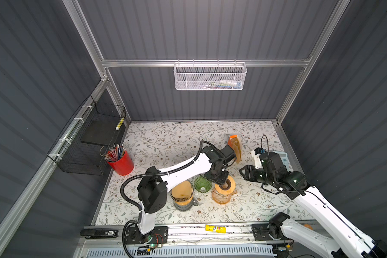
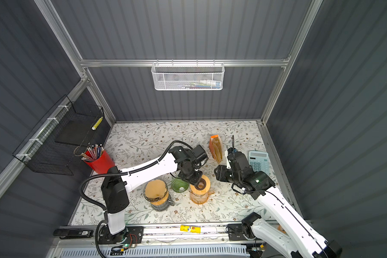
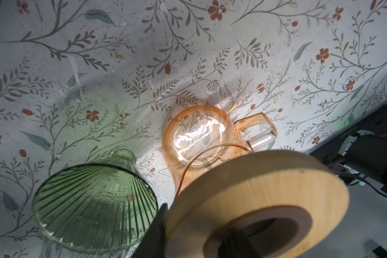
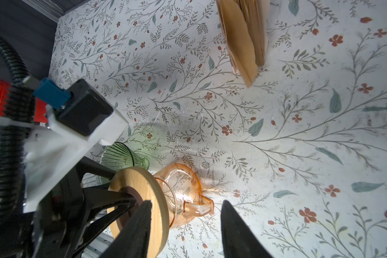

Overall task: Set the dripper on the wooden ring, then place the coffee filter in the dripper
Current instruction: 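Lower the wooden ring onto the pink pitcher's mouth with the left gripper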

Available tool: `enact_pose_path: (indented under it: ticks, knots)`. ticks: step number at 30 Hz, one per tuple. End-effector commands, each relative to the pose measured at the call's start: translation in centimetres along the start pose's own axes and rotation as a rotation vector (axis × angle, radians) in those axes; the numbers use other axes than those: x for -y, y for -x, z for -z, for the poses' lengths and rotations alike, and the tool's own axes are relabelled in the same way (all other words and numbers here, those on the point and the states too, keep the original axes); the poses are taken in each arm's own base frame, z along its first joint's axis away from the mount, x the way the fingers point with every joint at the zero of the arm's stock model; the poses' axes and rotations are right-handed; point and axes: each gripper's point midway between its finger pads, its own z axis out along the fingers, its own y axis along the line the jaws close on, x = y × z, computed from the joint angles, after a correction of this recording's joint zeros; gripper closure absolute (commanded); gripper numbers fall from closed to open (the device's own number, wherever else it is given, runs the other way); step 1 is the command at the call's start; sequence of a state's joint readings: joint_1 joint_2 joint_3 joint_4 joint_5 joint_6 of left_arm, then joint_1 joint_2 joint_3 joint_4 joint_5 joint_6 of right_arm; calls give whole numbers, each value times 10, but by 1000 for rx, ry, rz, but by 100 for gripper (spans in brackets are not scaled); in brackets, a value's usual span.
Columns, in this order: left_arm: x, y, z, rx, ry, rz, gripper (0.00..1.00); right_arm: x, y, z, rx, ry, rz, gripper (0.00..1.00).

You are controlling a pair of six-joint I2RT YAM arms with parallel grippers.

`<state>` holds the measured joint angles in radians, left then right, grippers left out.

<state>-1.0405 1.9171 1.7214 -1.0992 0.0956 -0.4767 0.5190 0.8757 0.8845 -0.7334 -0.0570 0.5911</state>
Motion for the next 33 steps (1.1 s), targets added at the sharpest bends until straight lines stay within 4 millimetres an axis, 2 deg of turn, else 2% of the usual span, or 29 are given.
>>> enact_pose_path:
  ticks: [1,33]
  knots:
    - [-4,-8,-8,-35,33,6,71,3,-4,0,-9,-5,-9,49]
    - [-9,-14,-23,-65,73,-6,71,3,-7,-4,-19,2,-23,49]
